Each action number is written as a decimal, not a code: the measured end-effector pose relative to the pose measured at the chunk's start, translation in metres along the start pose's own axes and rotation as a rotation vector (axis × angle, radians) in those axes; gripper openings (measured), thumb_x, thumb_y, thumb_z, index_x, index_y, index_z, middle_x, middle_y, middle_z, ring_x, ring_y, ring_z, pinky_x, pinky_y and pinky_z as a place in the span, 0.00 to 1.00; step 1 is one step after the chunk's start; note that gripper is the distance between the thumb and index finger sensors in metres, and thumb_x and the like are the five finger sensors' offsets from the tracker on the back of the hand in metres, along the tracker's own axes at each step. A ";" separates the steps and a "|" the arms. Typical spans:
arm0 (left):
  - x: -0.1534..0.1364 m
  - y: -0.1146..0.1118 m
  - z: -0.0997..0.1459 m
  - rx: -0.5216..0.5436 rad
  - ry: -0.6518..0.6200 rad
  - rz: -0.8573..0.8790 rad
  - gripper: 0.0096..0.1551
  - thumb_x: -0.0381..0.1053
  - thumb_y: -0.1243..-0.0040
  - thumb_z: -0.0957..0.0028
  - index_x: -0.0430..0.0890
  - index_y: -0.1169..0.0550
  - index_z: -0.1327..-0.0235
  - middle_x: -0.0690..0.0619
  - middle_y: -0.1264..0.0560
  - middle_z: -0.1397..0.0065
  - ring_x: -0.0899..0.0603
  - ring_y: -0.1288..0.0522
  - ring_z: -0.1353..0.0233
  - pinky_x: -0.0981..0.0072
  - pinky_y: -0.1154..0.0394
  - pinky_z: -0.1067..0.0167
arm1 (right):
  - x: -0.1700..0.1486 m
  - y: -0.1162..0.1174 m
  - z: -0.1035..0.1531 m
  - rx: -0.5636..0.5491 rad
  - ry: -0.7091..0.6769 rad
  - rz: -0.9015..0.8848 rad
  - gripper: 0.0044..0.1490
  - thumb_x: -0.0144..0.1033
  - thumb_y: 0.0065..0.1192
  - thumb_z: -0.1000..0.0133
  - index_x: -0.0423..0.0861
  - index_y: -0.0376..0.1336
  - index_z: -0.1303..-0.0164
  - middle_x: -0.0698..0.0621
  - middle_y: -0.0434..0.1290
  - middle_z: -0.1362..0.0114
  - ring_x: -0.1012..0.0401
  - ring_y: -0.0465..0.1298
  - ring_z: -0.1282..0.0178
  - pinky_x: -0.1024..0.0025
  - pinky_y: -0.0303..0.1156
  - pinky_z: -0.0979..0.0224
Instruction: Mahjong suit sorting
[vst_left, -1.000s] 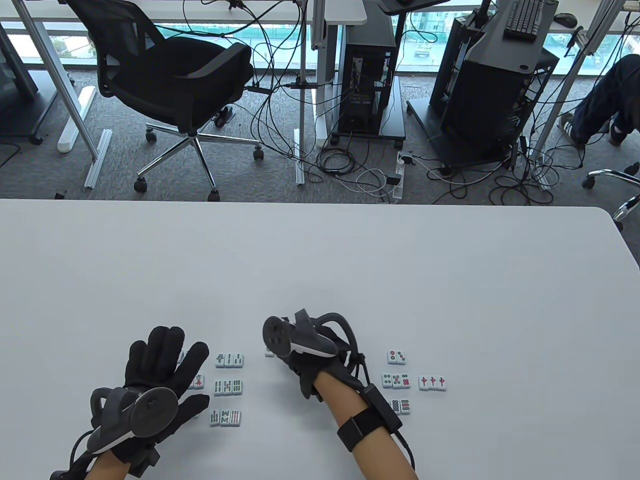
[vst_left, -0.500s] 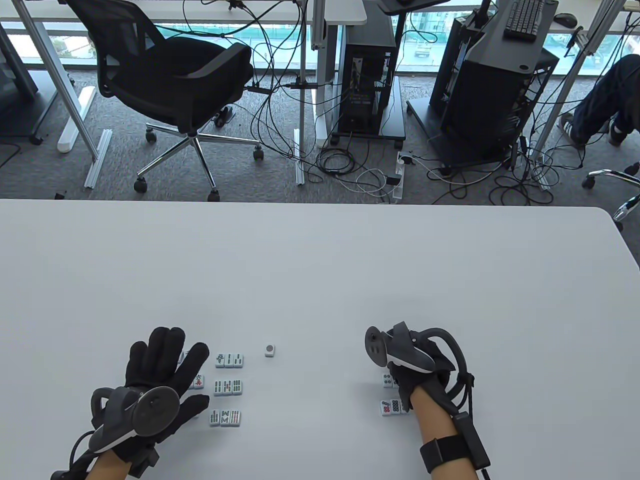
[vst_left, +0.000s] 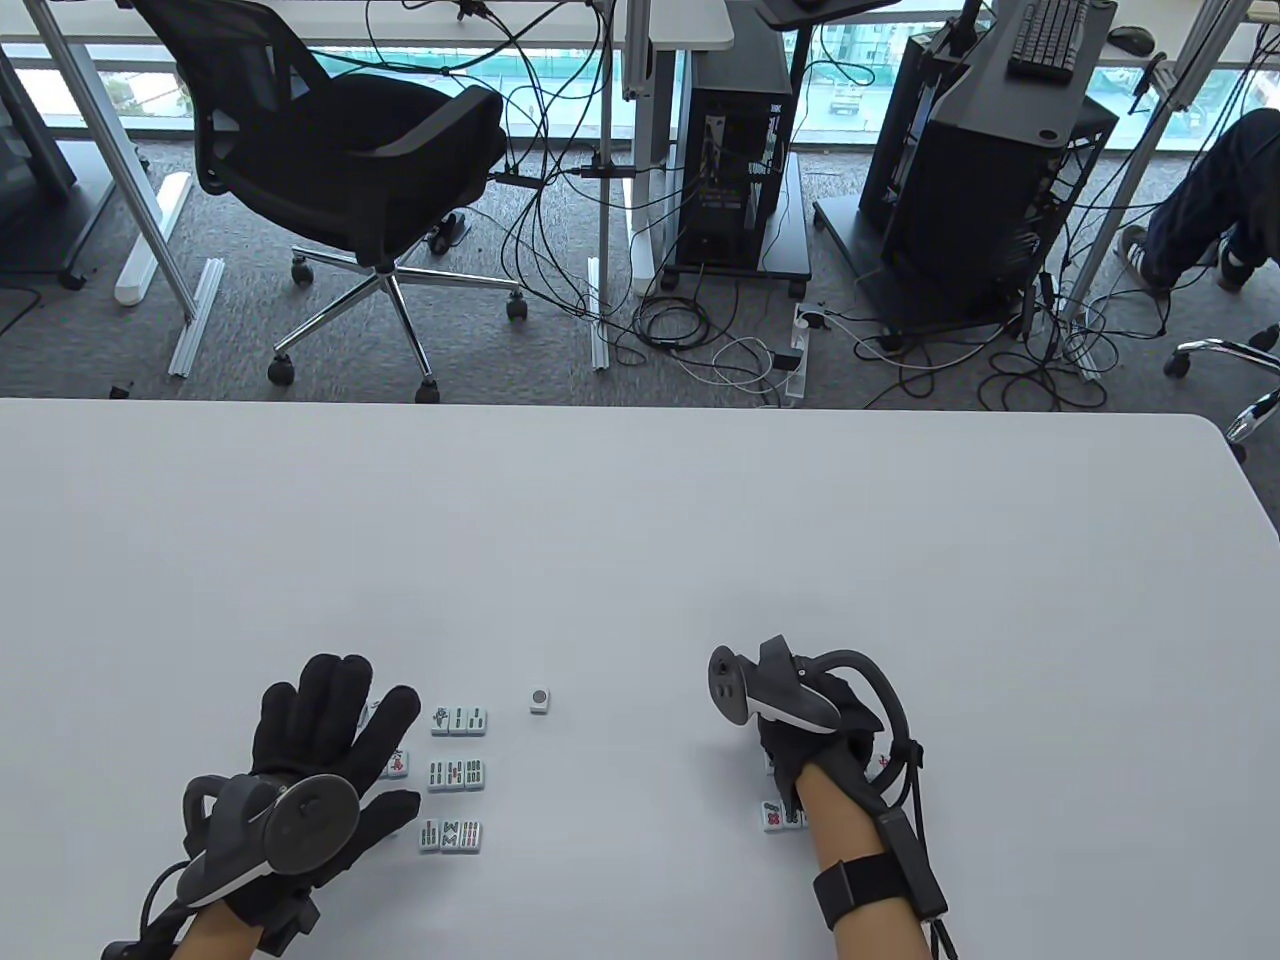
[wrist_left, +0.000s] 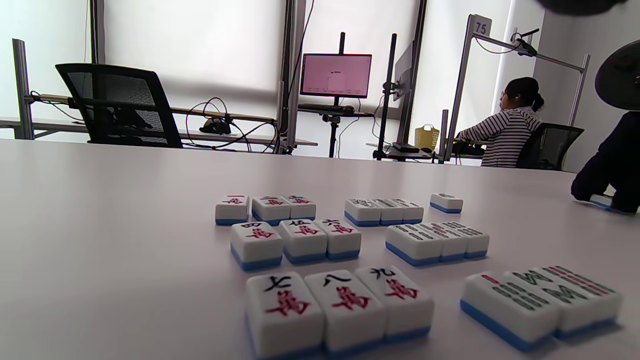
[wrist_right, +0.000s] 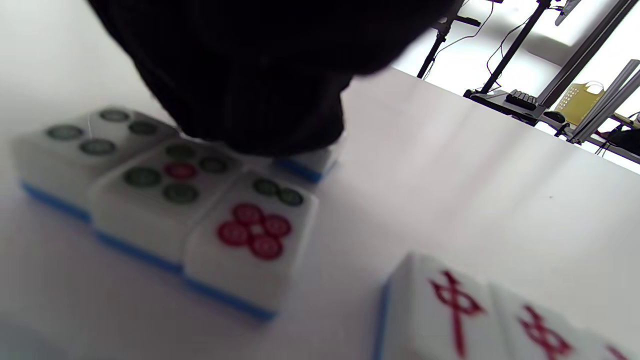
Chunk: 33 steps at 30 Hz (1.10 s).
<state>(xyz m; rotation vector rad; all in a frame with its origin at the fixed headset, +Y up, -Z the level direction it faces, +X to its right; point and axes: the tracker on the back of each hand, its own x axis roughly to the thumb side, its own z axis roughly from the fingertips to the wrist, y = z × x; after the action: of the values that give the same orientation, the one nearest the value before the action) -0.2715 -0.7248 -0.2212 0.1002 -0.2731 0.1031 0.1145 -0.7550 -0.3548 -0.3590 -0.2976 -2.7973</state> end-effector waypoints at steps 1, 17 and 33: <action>0.000 0.000 0.000 0.001 -0.002 0.000 0.52 0.78 0.53 0.59 0.69 0.59 0.26 0.63 0.77 0.21 0.47 0.77 0.16 0.40 0.71 0.22 | 0.005 -0.005 0.001 -0.042 -0.022 -0.019 0.35 0.40 0.71 0.51 0.38 0.67 0.36 0.51 0.81 0.65 0.64 0.76 0.82 0.76 0.74 0.78; 0.000 0.006 0.003 0.029 -0.004 0.018 0.52 0.78 0.53 0.59 0.69 0.59 0.26 0.63 0.77 0.21 0.47 0.77 0.16 0.40 0.71 0.22 | 0.160 -0.053 -0.031 -0.123 -0.241 -0.123 0.36 0.41 0.71 0.50 0.36 0.66 0.35 0.50 0.81 0.61 0.62 0.77 0.78 0.73 0.76 0.74; 0.000 0.008 0.003 0.030 -0.004 0.021 0.52 0.78 0.53 0.59 0.69 0.59 0.25 0.63 0.76 0.21 0.47 0.77 0.16 0.40 0.70 0.21 | 0.156 -0.050 -0.031 -0.086 -0.269 -0.189 0.41 0.43 0.68 0.49 0.38 0.61 0.28 0.48 0.81 0.57 0.61 0.78 0.74 0.72 0.77 0.72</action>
<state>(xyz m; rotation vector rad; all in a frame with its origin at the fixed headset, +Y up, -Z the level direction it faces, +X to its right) -0.2731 -0.7169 -0.2177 0.1271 -0.2763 0.1280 -0.0515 -0.7583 -0.3493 -0.7687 -0.2842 -2.9518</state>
